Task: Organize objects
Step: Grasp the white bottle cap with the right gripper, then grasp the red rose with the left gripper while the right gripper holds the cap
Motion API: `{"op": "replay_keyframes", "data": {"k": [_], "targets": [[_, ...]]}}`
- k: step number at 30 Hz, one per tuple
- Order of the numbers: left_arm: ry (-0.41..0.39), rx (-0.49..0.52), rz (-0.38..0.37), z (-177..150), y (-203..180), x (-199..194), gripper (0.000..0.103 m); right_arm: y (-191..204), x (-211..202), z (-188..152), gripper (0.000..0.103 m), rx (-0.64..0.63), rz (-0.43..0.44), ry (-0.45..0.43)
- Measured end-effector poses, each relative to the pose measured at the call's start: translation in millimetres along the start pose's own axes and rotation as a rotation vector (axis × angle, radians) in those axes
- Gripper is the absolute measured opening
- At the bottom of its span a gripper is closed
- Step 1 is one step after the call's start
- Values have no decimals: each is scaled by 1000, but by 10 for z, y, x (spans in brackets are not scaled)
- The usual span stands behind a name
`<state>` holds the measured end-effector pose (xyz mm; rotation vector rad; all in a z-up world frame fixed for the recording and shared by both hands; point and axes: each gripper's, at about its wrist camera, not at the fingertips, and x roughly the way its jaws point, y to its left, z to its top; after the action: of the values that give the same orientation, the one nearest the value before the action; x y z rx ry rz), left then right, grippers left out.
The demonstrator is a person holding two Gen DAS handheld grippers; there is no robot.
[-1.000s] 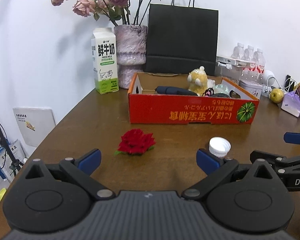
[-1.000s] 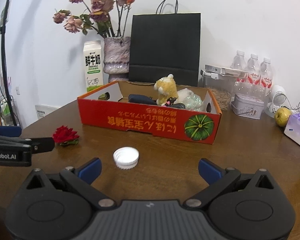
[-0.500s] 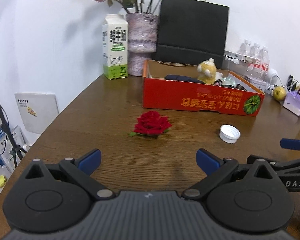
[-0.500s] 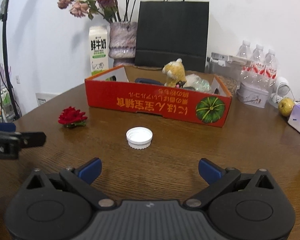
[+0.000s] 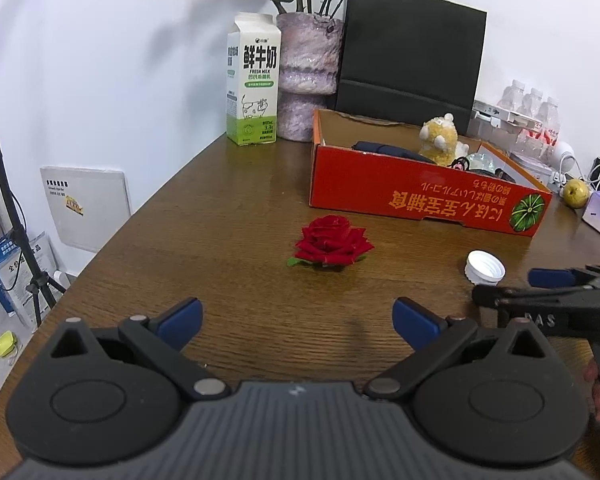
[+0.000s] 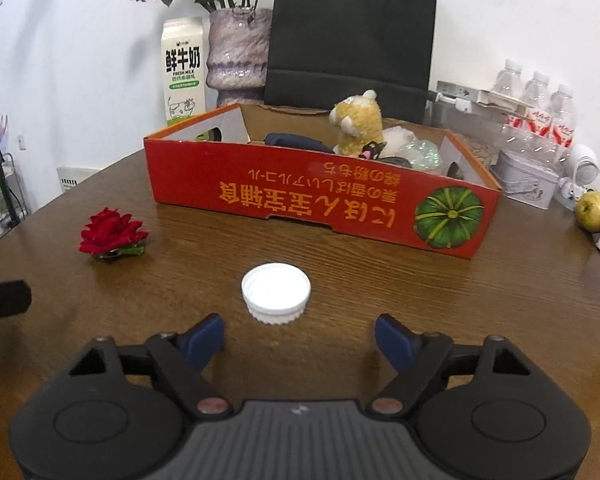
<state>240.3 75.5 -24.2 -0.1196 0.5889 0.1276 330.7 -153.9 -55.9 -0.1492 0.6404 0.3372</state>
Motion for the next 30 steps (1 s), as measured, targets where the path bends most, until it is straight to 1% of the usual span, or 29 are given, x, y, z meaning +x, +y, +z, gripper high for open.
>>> {"op": "replay_keyframes", "data": {"k": [1, 2, 4, 5, 8, 11, 17, 22, 26, 30], "targets": [[3, -2, 1, -1, 4, 7, 103, 4, 30, 18, 74, 3, 7, 3], [6, -4, 4, -3, 6, 13, 103, 15, 51, 36, 69, 6, 13, 0], [11, -7, 8, -1, 11, 30, 103, 31, 95, 71, 65, 2, 18, -4], [13, -9, 8, -1, 13, 38, 103, 36, 118, 91, 61, 4, 24, -4], [21, -11, 11, 2, 17, 60, 103, 41, 148, 122, 39, 10, 45, -9], [28, -16, 11, 0, 25, 87, 103, 52, 139, 125, 39, -2, 77, -16], [33, -45, 19, 4, 82, 114, 103, 62, -41, 35, 39, -39, 32, -59], [35, -51, 5, 4, 95, 119, 103, 12, -284, -95, 39, -49, 21, -90], [38, -33, -4, -6, 46, 139, 103, -75, -464, -184, 39, -46, 9, -118], [40, 5, 22, 0, -46, 196, 103, -203, -547, -226, 39, -25, -2, -129]]}}
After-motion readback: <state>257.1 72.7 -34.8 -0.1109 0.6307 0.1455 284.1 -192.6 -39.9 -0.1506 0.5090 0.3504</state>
